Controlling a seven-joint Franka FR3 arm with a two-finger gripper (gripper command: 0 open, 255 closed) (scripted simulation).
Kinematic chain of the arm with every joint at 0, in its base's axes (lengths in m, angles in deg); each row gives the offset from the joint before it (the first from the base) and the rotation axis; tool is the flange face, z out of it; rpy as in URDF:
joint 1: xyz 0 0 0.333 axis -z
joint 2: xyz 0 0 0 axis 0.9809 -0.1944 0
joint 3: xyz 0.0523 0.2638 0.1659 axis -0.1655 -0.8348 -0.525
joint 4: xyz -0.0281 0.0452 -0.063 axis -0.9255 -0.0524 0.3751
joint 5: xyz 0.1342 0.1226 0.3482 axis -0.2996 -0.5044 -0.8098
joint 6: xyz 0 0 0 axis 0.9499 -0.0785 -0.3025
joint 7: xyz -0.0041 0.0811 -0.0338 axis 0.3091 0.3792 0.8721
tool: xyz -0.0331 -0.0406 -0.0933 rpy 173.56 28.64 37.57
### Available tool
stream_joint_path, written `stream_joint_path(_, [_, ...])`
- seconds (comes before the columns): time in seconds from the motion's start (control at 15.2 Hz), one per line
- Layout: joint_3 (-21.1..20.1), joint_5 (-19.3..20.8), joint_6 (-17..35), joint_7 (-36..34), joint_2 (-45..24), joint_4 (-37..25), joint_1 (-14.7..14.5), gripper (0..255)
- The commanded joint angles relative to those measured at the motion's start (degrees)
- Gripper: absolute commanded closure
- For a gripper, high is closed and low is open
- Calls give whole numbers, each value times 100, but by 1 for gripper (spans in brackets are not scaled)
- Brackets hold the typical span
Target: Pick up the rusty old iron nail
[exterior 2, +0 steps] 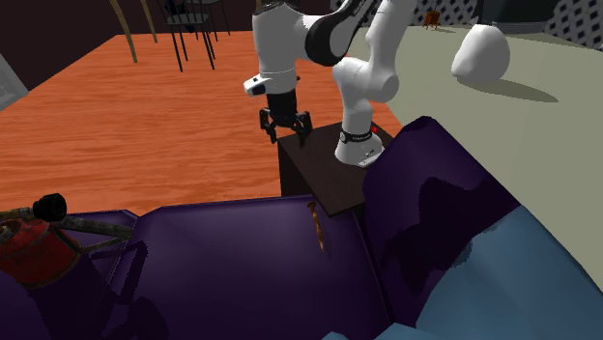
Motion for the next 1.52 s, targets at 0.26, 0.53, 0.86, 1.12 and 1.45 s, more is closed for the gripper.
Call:
stream_joint_path(0.26, [-211,-225,1175,733,-947,286,-508,0])
stream_joint_path(0.53, [-375,-383,1931,1213,-1689,341,-833,0])
stream_joint_path(0.86, [-614,-553,2850,1806,-2702,293,-1190,0])
stream_joint_path(1.12, [-825,-594,3516,2204,-3514,179,-1402,0])
stream_joint_path(1.45, [-847,-663,3960,2310,-4015,122,-1398,0])
